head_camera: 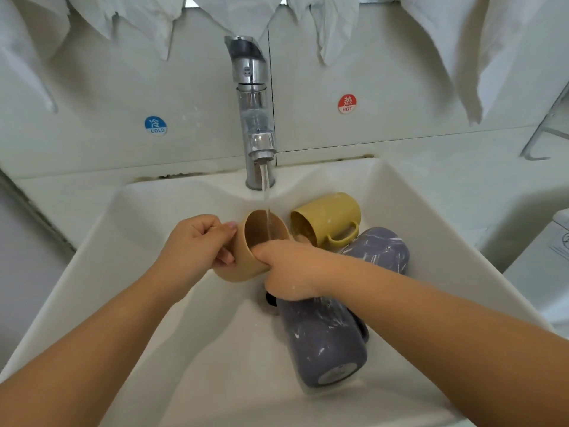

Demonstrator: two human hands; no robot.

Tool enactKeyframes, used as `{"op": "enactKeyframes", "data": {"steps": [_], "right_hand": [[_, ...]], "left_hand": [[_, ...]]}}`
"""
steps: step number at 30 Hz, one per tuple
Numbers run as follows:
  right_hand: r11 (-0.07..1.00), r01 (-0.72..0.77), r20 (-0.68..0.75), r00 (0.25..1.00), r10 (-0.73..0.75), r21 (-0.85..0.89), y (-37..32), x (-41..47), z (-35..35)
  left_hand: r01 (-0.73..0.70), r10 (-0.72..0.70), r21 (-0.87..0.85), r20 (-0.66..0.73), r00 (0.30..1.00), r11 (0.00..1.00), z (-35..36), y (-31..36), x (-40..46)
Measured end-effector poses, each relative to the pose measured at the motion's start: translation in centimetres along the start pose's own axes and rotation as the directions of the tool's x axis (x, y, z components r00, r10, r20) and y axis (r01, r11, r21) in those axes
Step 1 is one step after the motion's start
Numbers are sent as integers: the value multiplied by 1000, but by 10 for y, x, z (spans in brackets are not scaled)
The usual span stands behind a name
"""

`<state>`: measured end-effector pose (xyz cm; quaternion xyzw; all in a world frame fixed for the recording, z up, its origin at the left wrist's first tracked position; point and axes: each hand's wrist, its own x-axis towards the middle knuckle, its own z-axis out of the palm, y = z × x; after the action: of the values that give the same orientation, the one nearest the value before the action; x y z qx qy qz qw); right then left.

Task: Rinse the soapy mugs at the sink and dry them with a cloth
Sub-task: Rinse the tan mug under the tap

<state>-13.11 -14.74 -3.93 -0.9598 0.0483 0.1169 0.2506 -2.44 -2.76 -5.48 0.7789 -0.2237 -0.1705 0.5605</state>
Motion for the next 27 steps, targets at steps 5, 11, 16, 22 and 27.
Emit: {"op": "enactKeyframes", "data": {"steps": [5,11,16,22,27], "right_hand": [[847,43,-92,990,-108,-530,17,10,-3],[723,56,-122,974,-192,-689,20,19,3],[902,29,-128,987,-94,-432,9,8,-4],[990,108,-286,955,-79,86,14,1,-20],[929,196,-576,817,23,315,21,0,-13]], "left_hand": [[62,-56,-66,80,995,996,-12,8,4],[108,-89,-100,180,980,989,-8,8,3],[37,-26,-144,75,997,989,-7,6,3],[171,-147,-410,88,985,896,0,12,1],[340,-266,-592,212,940,731,2,11,1]]}}
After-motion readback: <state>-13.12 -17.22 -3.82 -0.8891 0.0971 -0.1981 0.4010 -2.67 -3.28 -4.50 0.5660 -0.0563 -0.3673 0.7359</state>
